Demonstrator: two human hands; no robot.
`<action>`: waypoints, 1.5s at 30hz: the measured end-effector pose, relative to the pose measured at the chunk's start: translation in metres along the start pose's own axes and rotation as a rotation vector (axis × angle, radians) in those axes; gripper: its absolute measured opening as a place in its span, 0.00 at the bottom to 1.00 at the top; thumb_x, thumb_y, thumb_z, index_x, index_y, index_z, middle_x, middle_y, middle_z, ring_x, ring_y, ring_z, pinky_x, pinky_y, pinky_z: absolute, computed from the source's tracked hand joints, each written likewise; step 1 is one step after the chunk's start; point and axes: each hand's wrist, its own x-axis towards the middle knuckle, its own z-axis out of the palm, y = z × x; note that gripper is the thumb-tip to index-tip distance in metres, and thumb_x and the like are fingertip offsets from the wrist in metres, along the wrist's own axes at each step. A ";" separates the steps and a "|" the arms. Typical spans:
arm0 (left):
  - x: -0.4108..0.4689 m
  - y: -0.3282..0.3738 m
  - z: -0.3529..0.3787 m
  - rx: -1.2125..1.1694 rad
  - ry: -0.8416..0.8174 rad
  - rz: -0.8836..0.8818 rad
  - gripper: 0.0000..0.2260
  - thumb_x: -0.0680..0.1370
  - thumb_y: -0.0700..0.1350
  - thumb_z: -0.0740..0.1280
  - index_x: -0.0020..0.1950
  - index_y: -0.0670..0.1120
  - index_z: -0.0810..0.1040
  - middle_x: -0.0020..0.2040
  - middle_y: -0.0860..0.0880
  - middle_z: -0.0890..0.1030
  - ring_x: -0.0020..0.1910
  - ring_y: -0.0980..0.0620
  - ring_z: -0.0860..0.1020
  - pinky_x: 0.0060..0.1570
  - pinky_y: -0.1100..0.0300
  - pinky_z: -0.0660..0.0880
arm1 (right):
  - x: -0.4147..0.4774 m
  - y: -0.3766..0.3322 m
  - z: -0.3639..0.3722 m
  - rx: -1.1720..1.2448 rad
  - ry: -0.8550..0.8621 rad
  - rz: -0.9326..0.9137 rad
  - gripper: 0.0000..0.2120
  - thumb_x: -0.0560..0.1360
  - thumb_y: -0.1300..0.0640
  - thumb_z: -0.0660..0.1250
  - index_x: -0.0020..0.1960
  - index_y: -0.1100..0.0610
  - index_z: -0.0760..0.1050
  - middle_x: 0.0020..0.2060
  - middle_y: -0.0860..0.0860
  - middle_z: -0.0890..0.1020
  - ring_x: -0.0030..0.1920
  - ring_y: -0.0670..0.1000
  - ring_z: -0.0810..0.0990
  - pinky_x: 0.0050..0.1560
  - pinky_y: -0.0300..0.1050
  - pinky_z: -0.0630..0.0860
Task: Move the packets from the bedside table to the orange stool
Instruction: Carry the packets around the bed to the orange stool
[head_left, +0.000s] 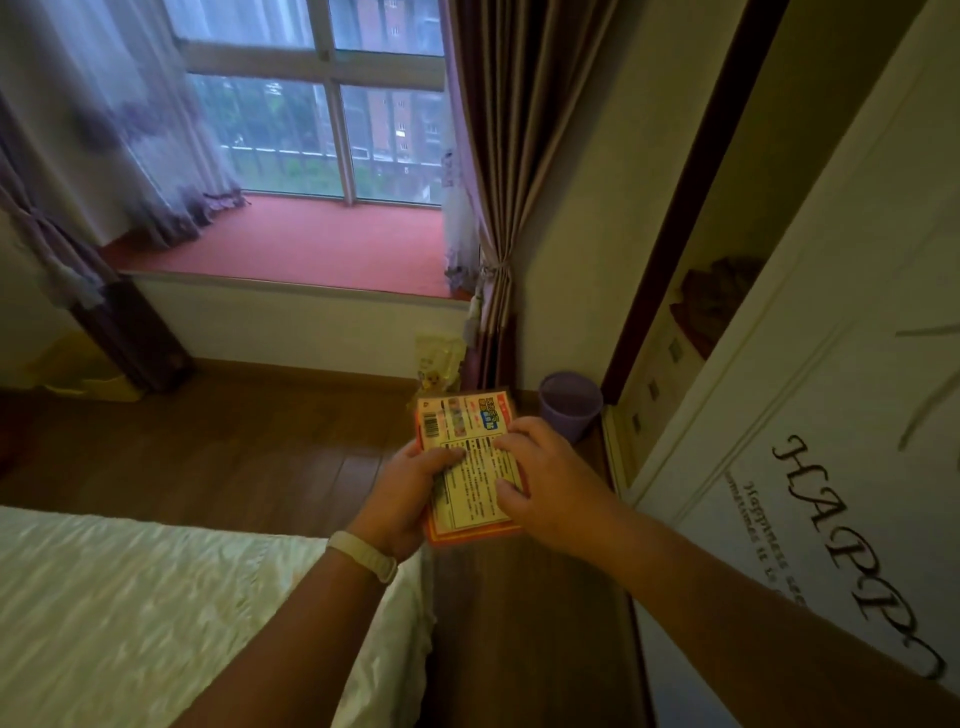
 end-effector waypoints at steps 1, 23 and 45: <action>0.006 0.004 -0.003 -0.014 0.010 -0.008 0.15 0.79 0.36 0.61 0.66 0.42 0.73 0.59 0.33 0.81 0.58 0.33 0.80 0.60 0.34 0.73 | 0.009 -0.001 0.001 0.003 0.000 -0.002 0.26 0.77 0.51 0.65 0.72 0.55 0.63 0.67 0.46 0.62 0.65 0.46 0.66 0.59 0.44 0.76; 0.248 0.115 0.022 -0.040 0.173 0.003 0.16 0.79 0.36 0.62 0.66 0.43 0.72 0.59 0.33 0.81 0.57 0.32 0.80 0.56 0.35 0.75 | 0.281 0.125 -0.053 0.101 -0.102 -0.197 0.25 0.78 0.50 0.64 0.73 0.53 0.63 0.68 0.46 0.62 0.66 0.46 0.67 0.56 0.43 0.79; 0.414 0.229 -0.048 -0.183 0.340 0.092 0.18 0.77 0.38 0.64 0.67 0.43 0.71 0.57 0.34 0.82 0.52 0.34 0.82 0.43 0.43 0.82 | 0.544 0.132 -0.042 -0.043 -0.229 -0.441 0.24 0.78 0.47 0.62 0.72 0.53 0.64 0.71 0.48 0.62 0.67 0.49 0.65 0.60 0.43 0.74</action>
